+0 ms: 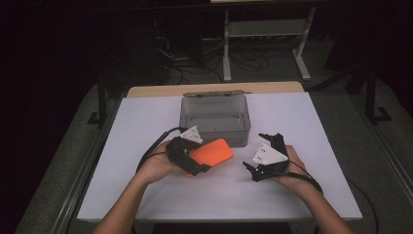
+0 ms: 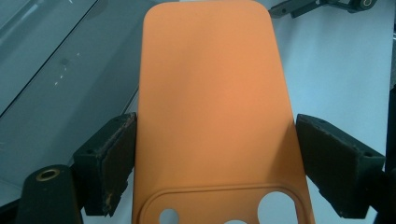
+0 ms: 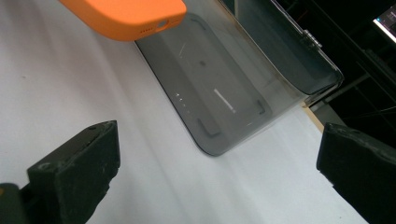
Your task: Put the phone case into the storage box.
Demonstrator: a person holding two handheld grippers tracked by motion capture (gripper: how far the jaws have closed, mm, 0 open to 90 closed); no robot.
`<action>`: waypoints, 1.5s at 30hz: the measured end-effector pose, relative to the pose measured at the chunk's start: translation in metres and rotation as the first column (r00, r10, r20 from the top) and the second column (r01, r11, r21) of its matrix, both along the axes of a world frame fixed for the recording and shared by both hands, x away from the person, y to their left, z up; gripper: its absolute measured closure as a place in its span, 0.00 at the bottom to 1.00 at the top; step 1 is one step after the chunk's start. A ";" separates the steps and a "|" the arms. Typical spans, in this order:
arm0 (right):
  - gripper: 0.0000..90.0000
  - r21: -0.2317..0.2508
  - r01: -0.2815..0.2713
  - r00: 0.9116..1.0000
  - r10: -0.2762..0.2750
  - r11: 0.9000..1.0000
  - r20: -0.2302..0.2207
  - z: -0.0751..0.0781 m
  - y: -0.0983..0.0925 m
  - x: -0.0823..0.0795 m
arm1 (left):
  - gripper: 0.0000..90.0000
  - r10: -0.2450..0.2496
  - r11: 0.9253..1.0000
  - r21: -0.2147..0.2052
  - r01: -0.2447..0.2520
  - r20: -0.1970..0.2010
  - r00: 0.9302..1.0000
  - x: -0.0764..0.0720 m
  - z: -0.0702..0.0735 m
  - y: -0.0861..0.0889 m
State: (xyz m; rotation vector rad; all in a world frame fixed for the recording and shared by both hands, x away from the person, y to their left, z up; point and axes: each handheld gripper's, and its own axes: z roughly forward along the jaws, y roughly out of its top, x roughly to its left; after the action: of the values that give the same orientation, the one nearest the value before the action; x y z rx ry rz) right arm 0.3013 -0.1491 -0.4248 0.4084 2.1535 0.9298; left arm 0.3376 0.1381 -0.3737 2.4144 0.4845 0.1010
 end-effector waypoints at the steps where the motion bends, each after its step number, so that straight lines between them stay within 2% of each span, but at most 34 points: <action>1: 0.00 -0.004 -0.001 1.000 0.001 1.000 0.006 0.000 0.000 0.000 | 0.17 0.001 1.000 -0.002 -0.001 -0.001 1.000 0.000 0.000 0.000; 10: 0.00 -0.053 -0.012 0.999 0.015 0.999 0.046 -0.001 0.004 -0.003 | 0.17 -0.001 1.000 0.001 0.001 -0.003 1.000 0.000 0.000 -0.001; 33: 0.00 -0.125 -0.027 0.993 0.041 0.992 0.112 -0.003 0.011 -0.009 | 0.17 -0.002 1.000 0.002 0.002 -0.004 1.000 0.000 0.000 0.000; 45: 0.00 -0.184 -0.029 0.983 0.062 0.982 0.175 -0.004 0.014 -0.014 | 0.17 -0.005 1.000 0.004 0.005 -0.004 1.000 0.000 0.000 -0.001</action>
State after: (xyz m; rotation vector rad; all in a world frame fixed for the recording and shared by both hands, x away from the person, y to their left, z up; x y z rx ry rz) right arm 0.2873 -0.1346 -0.4284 0.1790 2.0666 0.7570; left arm 0.3377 0.1371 -0.3734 2.4205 0.4800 0.0957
